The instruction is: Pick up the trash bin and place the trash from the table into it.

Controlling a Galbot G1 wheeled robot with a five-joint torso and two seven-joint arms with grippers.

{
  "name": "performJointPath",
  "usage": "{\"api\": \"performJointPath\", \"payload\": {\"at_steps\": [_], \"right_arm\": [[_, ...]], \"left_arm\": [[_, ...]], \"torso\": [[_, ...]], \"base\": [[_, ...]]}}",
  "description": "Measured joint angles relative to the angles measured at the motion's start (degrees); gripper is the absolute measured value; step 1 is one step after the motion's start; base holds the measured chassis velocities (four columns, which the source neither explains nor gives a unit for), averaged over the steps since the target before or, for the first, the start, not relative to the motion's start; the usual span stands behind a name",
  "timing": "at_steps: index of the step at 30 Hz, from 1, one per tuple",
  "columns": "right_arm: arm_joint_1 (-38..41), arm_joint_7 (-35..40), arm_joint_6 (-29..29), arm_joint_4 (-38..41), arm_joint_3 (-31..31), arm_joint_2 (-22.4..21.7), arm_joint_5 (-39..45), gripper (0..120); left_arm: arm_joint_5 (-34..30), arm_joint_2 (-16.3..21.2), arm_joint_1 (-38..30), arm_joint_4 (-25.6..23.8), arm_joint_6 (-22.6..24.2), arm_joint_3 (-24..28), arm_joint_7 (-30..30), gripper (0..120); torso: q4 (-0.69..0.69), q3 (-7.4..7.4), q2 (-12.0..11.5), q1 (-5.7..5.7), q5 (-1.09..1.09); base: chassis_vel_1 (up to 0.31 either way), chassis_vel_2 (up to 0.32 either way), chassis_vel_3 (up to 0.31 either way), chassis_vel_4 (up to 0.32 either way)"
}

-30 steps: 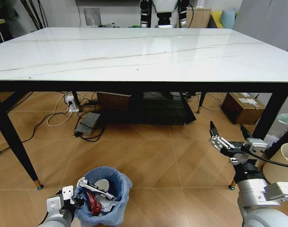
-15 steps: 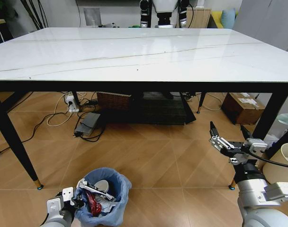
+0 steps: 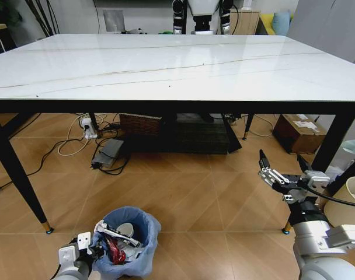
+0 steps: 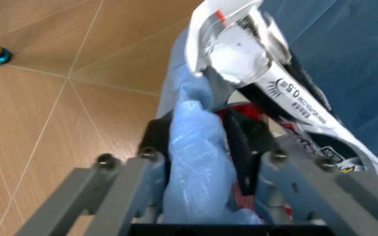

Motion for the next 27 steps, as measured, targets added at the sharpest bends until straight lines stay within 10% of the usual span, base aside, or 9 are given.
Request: {"api": "performJointPath", "payload": {"at_steps": [18,27], "right_arm": [[0.2,0.0,0.0,0.0,0.6,-0.1,0.6,100],[0.4,0.1,0.0,0.0,0.6,0.0,1.1,100]], "left_arm": [[6.5,-1.1,6.2,-5.5,-4.2,-1.1,4.8,98],[15.3,-1.5,7.8,-8.8,-12.5,-2.4,9.4,100]], "torso": [[0.00,0.00,0.0,0.00,0.00],[0.00,0.01,0.0,0.00,0.00]], "base": [[0.000,0.000,0.000,0.000],[0.000,0.000,0.000,0.000]]}}
